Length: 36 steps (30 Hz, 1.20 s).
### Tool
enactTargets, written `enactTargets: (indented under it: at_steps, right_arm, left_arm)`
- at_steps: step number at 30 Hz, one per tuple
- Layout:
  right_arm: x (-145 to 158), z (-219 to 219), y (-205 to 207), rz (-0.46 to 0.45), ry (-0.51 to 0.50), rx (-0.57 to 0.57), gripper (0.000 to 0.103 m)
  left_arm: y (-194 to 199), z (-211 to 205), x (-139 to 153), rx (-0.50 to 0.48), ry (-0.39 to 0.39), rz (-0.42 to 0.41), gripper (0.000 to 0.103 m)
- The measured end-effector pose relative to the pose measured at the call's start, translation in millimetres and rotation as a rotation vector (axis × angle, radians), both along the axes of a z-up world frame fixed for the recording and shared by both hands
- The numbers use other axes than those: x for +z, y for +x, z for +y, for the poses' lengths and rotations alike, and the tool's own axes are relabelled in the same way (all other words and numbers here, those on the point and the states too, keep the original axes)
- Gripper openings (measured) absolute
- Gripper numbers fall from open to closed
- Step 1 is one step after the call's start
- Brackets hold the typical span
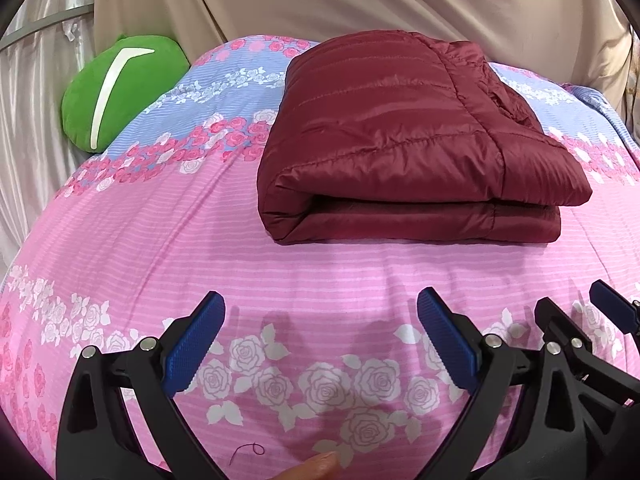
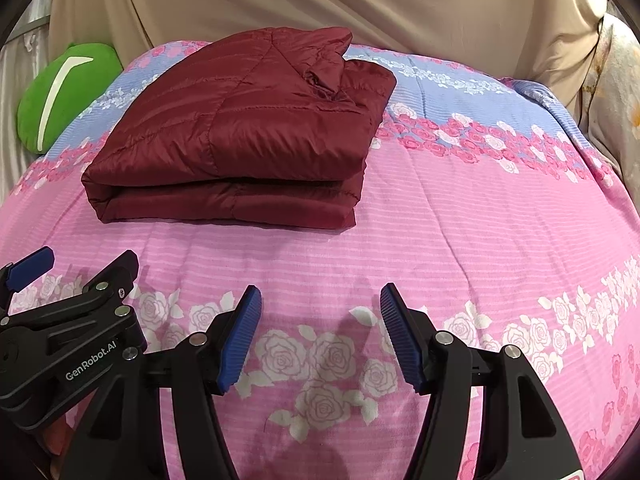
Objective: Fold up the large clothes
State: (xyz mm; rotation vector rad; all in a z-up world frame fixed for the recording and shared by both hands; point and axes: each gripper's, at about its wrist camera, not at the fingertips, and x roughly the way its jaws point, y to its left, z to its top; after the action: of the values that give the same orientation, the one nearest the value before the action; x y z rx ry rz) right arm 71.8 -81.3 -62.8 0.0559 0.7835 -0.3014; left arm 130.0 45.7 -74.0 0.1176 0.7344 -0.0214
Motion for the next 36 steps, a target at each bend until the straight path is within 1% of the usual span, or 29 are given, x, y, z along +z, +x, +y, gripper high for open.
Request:
enactTargets:
  at_steps: [6, 36]
  right_arm:
    - [-0.8, 1.6, 1.4, 0.008, 0.000, -0.003, 0.060]
    - [-1.3, 1.7, 2.3, 0.010, -0.001, -0.001, 0.061]
  left_arm:
    - [0.1, -2.2, -1.1, 0.011, 0.015, 0.002, 0.094]
    - [1.5, -1.5, -3.1, 0.015, 0.022, 0.009, 0.093]
